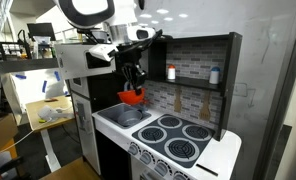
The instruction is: Take the orange bowl from the cabinet and put it on the stove then close the cabinet door
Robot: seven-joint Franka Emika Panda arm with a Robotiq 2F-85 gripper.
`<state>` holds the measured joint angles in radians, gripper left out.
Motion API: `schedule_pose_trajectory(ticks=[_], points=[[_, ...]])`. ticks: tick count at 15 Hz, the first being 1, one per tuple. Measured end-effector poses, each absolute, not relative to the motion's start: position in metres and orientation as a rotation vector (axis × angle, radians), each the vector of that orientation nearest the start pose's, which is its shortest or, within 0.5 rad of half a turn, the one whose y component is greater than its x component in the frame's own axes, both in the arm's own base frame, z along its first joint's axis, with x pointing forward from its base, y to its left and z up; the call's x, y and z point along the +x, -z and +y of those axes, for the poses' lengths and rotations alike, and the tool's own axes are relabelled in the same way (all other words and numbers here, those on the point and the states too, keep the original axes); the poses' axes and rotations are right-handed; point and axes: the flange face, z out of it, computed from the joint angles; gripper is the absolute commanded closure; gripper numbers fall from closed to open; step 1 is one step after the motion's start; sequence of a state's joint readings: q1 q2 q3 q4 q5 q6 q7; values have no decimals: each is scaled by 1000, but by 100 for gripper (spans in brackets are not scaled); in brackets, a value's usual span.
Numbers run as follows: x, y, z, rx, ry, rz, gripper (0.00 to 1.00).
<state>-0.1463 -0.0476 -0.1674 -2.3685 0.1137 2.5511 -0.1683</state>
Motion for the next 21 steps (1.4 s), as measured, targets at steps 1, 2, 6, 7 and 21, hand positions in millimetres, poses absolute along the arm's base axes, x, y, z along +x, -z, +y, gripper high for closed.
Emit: schedule_pose_trajectory(ticks=[1,2,6,7,21], points=[[497,-355,-165,-3057,373,386,98],[506,-343,-168,-3039,372,413,98],[538,-301,-174,-2976,348,514,98],[543,-292,-175,-2966,340,534,98],[510,-242,-207,-2893,229,745,66]])
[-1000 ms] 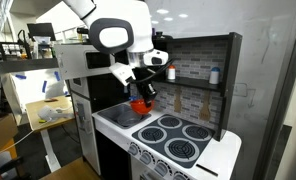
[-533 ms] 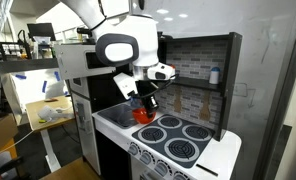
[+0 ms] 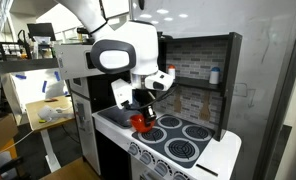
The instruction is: Take the orange bowl from the cabinet and put it on the stove then close the cabinet door
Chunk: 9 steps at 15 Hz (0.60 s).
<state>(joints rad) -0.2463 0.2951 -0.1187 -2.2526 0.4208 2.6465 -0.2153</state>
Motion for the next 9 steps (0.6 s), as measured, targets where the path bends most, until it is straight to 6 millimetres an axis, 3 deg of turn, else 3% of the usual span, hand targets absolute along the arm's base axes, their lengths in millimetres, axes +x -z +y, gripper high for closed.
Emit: schedule_pose_trajectory(ticks=[5,9], points=[[503,-238,-201,-2863,222,779,33],[491,-257,-190,-2827,253,808,5]])
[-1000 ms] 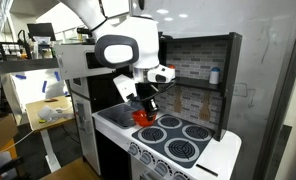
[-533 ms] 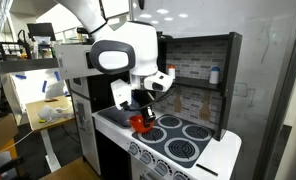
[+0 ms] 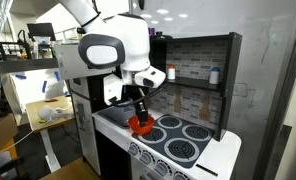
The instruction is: Take the orange bowl from the cabinet and put it on the stove then close the cabinet door
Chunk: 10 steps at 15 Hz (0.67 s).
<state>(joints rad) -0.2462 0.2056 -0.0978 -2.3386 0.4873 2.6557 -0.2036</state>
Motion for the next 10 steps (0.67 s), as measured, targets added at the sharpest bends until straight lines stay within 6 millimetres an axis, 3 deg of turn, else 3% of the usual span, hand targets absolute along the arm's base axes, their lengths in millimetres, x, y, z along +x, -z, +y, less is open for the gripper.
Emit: schedule_pose_trajectory(ticks=[4,10], points=[[464,-310,-159,-2778,343,821,0],[394,-402,-99,-2739,383,840,0]])
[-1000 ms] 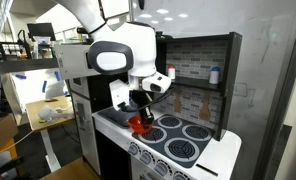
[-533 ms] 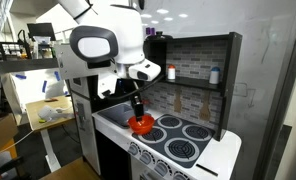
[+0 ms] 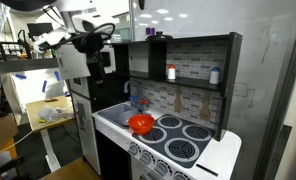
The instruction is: Take the orange bowl from the cabinet and put it on the stove then close the cabinet door
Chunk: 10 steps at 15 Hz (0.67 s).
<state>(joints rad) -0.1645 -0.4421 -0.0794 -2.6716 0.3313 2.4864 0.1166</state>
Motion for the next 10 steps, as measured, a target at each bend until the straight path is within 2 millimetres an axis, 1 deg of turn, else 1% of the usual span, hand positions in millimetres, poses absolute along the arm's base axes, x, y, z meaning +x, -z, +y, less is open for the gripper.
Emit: schedule_pose_trajectory(ticks=[2,4,7,10], points=[[375,-434,-79,-2710,412,831,0],[361,-470,-59,-2686,474,792,0],[342,-521,-27,-2672,575,670,0],[327,-564,6,-2678,629,517,0]])
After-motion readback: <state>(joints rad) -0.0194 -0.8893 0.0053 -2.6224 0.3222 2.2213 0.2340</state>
